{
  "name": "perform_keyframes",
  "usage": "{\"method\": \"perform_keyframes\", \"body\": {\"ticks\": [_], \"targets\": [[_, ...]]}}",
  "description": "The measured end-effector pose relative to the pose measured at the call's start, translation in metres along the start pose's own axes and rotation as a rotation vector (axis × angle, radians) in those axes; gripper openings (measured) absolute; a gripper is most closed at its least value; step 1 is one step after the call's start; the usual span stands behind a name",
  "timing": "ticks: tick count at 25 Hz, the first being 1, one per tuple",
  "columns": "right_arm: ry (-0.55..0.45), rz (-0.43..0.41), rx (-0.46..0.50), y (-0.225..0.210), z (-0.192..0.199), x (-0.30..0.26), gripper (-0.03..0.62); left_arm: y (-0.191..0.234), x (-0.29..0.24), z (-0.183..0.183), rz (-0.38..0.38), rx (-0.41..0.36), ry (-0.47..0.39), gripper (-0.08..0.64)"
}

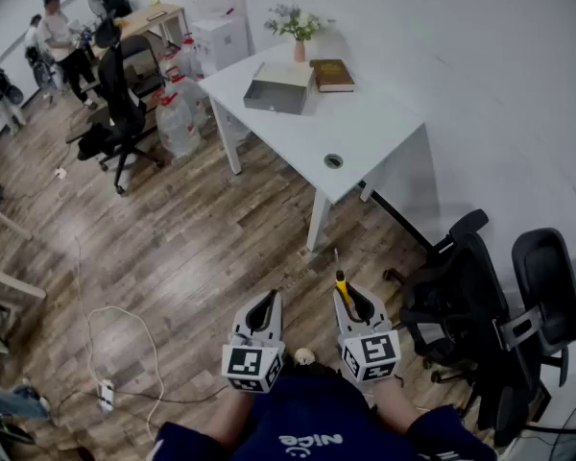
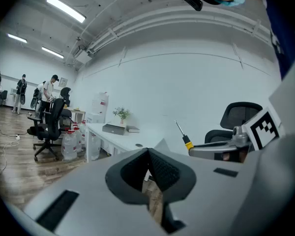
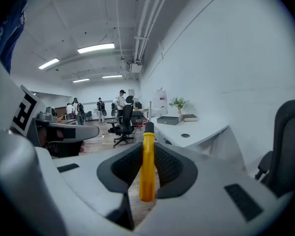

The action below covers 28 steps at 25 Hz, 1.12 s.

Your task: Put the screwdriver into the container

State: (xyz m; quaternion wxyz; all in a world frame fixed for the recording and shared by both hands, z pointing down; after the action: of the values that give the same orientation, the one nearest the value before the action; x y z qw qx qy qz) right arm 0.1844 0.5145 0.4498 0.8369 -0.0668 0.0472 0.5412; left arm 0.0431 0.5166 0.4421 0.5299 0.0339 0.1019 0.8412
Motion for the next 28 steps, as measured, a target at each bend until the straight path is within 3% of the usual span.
{"method": "perform_keyframes", "body": {"ticks": [9, 22, 28], "targets": [[-0.009, 0.020, 0.027, 0.009, -0.007, -0.011, 0.092, 0.009, -0.009, -0.009, 0.040, -0.008, -0.024, 0.015], [-0.058, 0.080, 0.009, 0.031, -0.023, -0.060, 0.092, 0.076, -0.026, -0.029, 0.083, -0.003, -0.056, 0.015], [-0.029, 0.066, -0.002, 0.047, -0.011, -0.086, 0.092, 0.112, -0.029, -0.026, 0.051, 0.004, -0.043, 0.014]]}}
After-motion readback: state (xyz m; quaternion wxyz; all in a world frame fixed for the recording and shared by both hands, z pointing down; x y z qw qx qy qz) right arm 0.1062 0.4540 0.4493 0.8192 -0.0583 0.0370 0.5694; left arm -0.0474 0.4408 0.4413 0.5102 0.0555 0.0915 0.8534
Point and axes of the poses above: the fingertips, and each gripper's own axes: x backward along the fingers, y to its left, z out of its underside, the point moved 1 cm from there along x, backward along the fingers, and after that the axes turned 10 degrees about -y, right-handed, at the moved point
